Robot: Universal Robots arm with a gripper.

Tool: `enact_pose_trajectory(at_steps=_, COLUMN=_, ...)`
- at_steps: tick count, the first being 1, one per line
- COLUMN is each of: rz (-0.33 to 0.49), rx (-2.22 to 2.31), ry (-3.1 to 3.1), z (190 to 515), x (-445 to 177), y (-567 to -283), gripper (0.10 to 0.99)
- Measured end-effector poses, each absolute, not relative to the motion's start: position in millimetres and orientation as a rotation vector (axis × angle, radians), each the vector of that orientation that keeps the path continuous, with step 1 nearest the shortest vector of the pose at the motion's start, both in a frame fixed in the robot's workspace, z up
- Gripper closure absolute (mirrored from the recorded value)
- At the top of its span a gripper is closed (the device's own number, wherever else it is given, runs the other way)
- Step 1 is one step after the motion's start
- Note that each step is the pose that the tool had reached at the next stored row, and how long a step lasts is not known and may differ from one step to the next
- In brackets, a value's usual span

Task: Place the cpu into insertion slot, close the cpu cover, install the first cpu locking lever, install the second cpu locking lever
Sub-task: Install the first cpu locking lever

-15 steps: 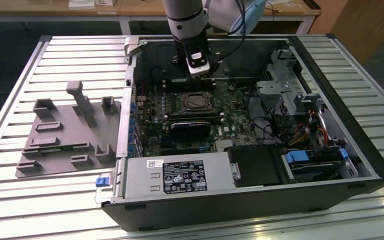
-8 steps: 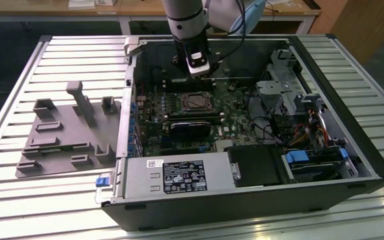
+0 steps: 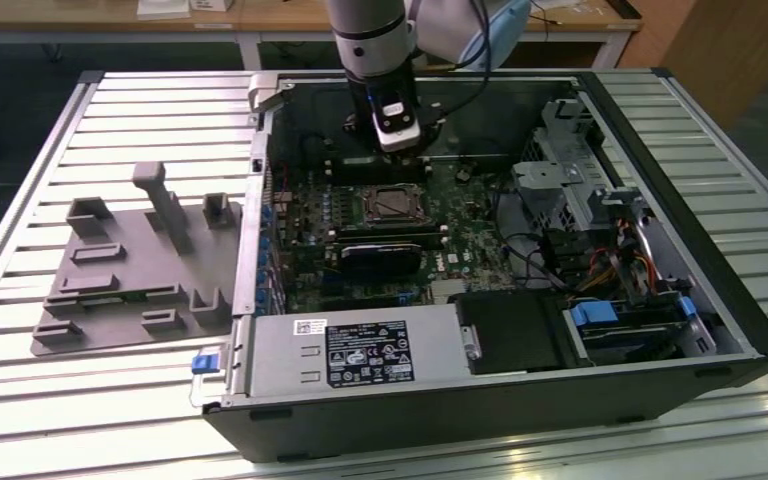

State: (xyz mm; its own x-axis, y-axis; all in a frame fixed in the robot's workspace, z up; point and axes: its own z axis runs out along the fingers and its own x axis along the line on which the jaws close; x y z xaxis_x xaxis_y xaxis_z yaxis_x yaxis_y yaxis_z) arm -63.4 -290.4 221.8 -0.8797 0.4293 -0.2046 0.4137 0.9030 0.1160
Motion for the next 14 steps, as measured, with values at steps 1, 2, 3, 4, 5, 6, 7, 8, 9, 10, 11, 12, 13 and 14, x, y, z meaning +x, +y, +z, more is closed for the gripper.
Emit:
enact_pose_trajectory(at_steps=1, rz=0.088, rx=0.637, ry=2.842, z=221.7, x=-63.3, y=-290.4, gripper=0.984)
enact_pose_trajectory(at_steps=2, rz=0.074, rx=0.635, ry=2.844, z=221.6, x=-63.3, y=-290.4, gripper=0.984)
enact_pose_trajectory(at_steps=3, rz=0.060, rx=0.634, ry=2.846, z=221.6, x=-63.1, y=-290.4, gripper=0.984)
enact_pose_trajectory(at_steps=4, rz=0.048, rx=0.634, ry=2.851, z=221.5, x=-62.8, y=-290.4, gripper=0.984)
enact_pose_trajectory(at_steps=5, rz=0.036, rx=0.634, ry=2.857, z=221.5, x=-62.5, y=-290.5, gripper=0.984)
enact_pose_trajectory(at_steps=6, rz=0.028, rx=0.635, ry=2.864, z=221.4, x=-62.3, y=-290.6, gripper=0.984)
enact_pose_trajectory(at_steps=7, rz=0.022, rx=0.637, ry=2.873, z=221.2, x=-62.0, y=-290.9, gripper=0.984)
enact_pose_trajectory(at_steps=8, rz=0.018, rx=0.639, ry=2.883, z=221.0, x=-61.7, y=-291.3, gripper=0.984)
enact_pose_trajectory(at_steps=9, rz=0.015, rx=0.640, ry=2.893, z=220.7, x=-61.6, y=-291.9, gripper=0.984)
enact_pose_trajectory(at_steps=10, rz=0.012, rx=0.642, ry=2.901, z=220.4, x=-61.5, y=-292.7, gripper=0.984)
enact_pose_trajectory(at_steps=11, rz=0.009, rx=0.644, ry=2.910, z=220.1, x=-61.4, y=-293.7, gripper=0.984)
enact_pose_trajectory(at_steps=12, rz=0.007, rx=0.645, ry=2.917, z=219.9, x=-61.4, y=-294.5, gripper=0.984)
enact_pose_trajectory(at_steps=13, rz=0.005, rx=0.646, ry=2.922, z=219.7, x=-61.4, y=-295.4, gripper=0.984)
enact_pose_trajectory(at_steps=14, rz=0.004, rx=0.647, ry=2.925, z=219.6, x=-61.3, y=-296.4, gripper=0.984)
